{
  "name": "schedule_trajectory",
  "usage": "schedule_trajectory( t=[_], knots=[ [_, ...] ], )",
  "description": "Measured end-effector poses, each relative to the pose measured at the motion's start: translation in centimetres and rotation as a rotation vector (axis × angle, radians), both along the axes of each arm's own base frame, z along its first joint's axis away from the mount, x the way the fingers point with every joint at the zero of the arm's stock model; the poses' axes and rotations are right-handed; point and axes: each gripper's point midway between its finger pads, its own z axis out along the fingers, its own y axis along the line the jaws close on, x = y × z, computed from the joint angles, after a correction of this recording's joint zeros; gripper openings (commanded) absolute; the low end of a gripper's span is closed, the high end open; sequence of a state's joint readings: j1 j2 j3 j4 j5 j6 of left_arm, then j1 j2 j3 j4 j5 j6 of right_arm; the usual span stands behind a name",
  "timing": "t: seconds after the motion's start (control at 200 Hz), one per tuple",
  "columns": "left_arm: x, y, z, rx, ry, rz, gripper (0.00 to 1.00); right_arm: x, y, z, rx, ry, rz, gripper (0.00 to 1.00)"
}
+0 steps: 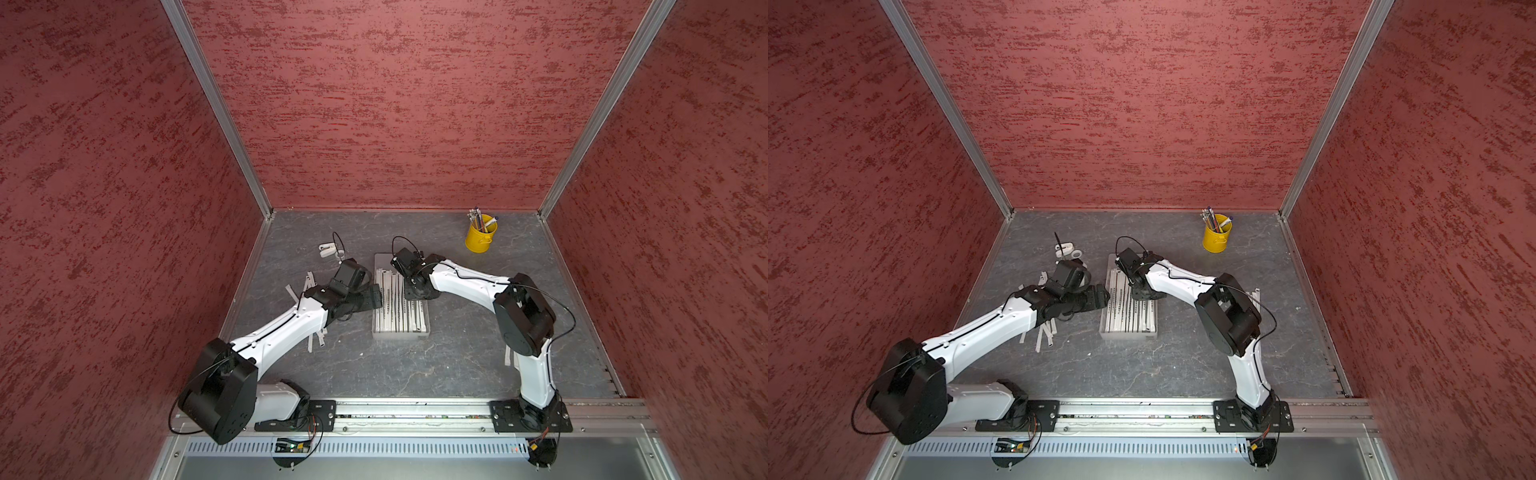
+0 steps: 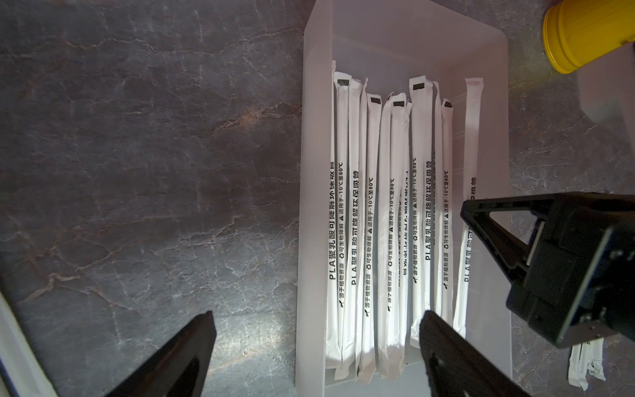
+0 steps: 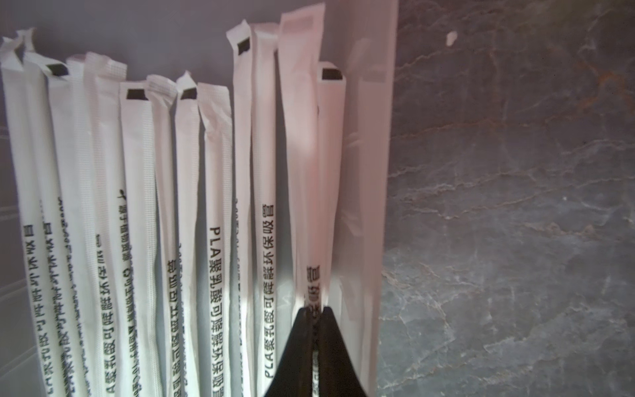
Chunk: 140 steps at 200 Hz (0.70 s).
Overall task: Put the straws into the storage box
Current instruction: Place the straw in the storage box.
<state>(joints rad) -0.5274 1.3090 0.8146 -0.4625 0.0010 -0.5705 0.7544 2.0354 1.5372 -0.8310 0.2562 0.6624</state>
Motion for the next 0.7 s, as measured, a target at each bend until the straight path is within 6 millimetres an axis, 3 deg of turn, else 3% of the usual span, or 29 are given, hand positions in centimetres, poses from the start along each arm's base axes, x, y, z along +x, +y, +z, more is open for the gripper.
schedule_trajectory(
  t=[0.311,0.506,0.586,0.701],
  knots=[
    [0.0,0.0,0.0,-0.001,0.001,-0.001,0.95,0.0,0.1,0.2,0.009,-0.005,-0.006,0.21],
    [0.2,0.4,0.4,0.005,-0.003,0.003,0.94,-0.8,-0.7,4.0,0.083,-0.049,-0.013,0.21],
    [0.3,0.3,1.4,0.005,-0.026,-0.013,0.94,-1.9,-3.2,6.0,0.128,-0.063,-0.047,0.2],
    [0.0,-1.6,3.5,0.003,-0.107,-0.094,0.95,-3.3,-9.9,7.3,0.149,-0.084,-0.166,0.2]
  ],
)
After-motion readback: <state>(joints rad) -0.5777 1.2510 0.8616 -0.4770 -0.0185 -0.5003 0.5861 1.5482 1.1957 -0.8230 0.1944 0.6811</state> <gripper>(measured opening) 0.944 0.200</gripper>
